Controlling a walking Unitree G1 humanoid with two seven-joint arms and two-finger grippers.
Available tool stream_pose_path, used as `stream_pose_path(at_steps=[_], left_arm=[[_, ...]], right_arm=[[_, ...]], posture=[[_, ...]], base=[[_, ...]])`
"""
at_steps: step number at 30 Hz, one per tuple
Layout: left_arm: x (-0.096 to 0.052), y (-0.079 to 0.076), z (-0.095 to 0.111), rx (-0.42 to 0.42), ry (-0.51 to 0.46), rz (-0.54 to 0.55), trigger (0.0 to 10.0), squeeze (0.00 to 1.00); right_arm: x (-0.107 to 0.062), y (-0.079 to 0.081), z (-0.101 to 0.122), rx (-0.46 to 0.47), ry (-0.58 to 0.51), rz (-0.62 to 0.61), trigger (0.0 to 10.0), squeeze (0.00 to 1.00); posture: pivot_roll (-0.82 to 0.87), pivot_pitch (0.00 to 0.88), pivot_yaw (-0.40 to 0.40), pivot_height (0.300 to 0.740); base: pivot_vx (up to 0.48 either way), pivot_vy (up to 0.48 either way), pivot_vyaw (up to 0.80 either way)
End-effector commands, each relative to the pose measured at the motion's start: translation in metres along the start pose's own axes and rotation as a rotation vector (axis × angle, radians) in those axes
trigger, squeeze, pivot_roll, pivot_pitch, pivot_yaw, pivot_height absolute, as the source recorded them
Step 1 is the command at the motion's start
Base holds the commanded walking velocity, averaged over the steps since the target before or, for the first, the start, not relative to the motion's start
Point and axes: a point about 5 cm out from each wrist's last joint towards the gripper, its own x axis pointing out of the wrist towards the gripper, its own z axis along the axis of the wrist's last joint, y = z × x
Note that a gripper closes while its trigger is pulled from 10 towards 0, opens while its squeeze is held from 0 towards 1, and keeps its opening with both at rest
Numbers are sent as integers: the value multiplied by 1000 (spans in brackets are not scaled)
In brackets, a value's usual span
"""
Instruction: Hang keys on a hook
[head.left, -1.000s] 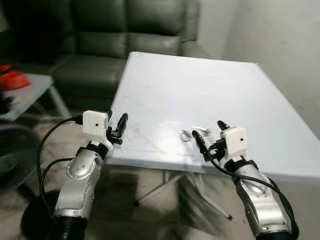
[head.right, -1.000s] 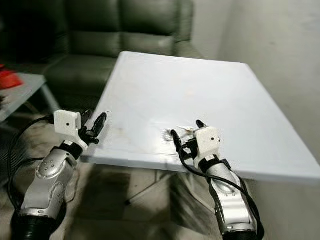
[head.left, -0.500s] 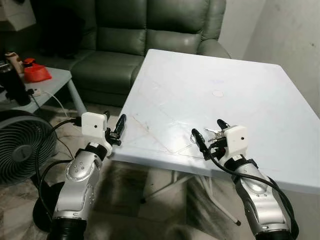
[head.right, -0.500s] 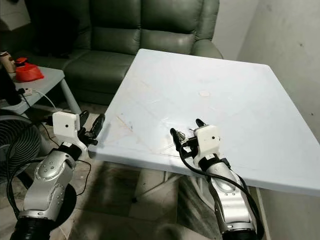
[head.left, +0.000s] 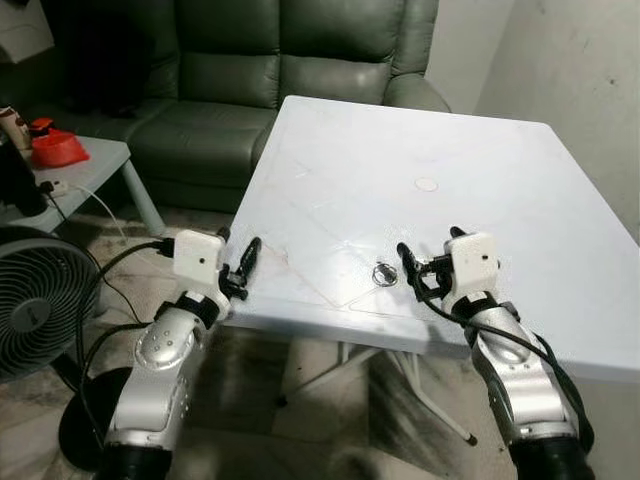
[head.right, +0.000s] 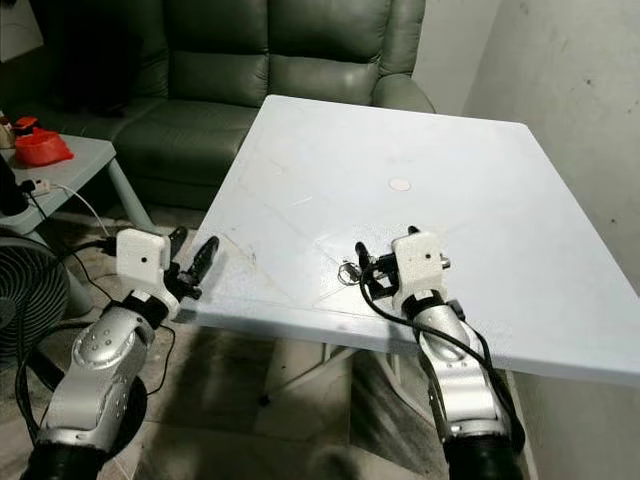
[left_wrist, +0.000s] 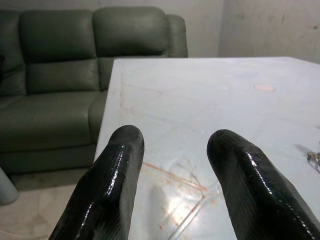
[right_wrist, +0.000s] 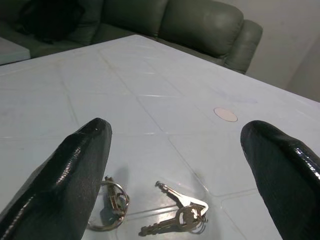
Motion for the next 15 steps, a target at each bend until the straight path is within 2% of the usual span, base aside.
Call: stream_pose_path(at_steps=[1,6,11,15], left_arm=[[-2,-2,6,15,-15,-14,10000,0],[-12,-4,4,4,-4,4,10000,0],[-20,-6,6,-4,3,20,10000,0],[-22,-7,7,-6,3,21,10000,0]], right_arm=[[5,-1,1,1,20,-5,10000,0],[20,6,9,12,40,-6,10000,0],[35,16,11,86,105,-19,10000,0],[37,18,11,105,115,-18,10000,0]], posture=[[-30,50,-74,740],[-8,101,-101,740],[11,146,-122,740],[14,161,-126,740]], base=[[0,0,0],[0,0,0],[0,0,0],[0,0,0]])
